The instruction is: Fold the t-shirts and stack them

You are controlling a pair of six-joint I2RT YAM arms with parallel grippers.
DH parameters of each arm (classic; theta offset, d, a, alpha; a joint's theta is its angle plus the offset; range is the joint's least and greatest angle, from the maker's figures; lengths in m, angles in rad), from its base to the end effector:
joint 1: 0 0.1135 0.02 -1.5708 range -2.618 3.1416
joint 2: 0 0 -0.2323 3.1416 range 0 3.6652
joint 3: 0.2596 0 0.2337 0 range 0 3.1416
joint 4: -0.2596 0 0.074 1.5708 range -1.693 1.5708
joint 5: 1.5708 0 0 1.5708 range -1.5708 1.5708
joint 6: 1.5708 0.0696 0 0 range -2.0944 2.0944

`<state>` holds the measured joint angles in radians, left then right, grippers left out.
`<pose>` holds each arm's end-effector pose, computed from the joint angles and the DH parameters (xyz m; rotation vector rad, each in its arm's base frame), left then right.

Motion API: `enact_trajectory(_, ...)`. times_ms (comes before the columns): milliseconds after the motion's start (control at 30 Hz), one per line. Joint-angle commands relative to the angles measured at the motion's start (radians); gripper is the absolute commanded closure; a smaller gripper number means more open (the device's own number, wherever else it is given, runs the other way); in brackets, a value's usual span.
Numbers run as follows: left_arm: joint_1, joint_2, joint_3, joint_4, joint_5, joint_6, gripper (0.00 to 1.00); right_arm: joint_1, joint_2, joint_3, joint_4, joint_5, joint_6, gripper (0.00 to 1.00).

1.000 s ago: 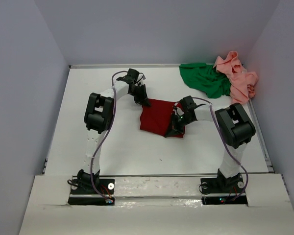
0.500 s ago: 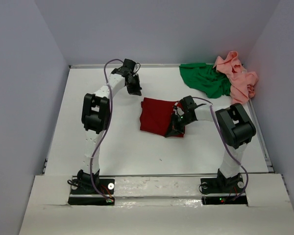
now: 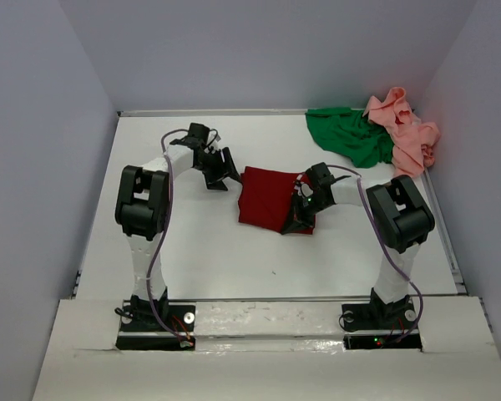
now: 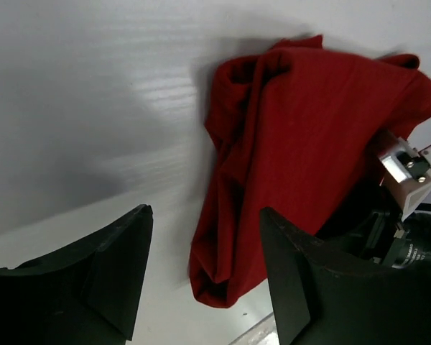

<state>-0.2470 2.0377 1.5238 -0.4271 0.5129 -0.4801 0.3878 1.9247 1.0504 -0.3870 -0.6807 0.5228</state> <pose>0.4086 -0.1383 0.1533 -0.0811 2.5871 -0.9308 0.2893 0.1655 0.0746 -0.0358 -2.9034 -1.1210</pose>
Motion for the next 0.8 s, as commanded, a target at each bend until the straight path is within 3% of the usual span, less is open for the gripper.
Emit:
enact_trajectory(0, -0.005, 0.028, -0.036, 0.085, 0.19, -0.031, 0.3, -0.007, 0.065, -0.038, -0.07, 0.27, -0.075, 1.0)
enact_trajectory(567, -0.04, 0.13, 0.055, 0.042, 0.144, 0.021, 0.3, -0.007, 0.074, -0.026, -0.069, 0.268, -0.069, 1.0)
enact_trajectory(767, -0.093, 0.191, 0.134, -0.019, 0.062, 0.031, 0.41, -0.007, 0.077, -0.021, -0.07, 0.265, -0.067, 1.0)
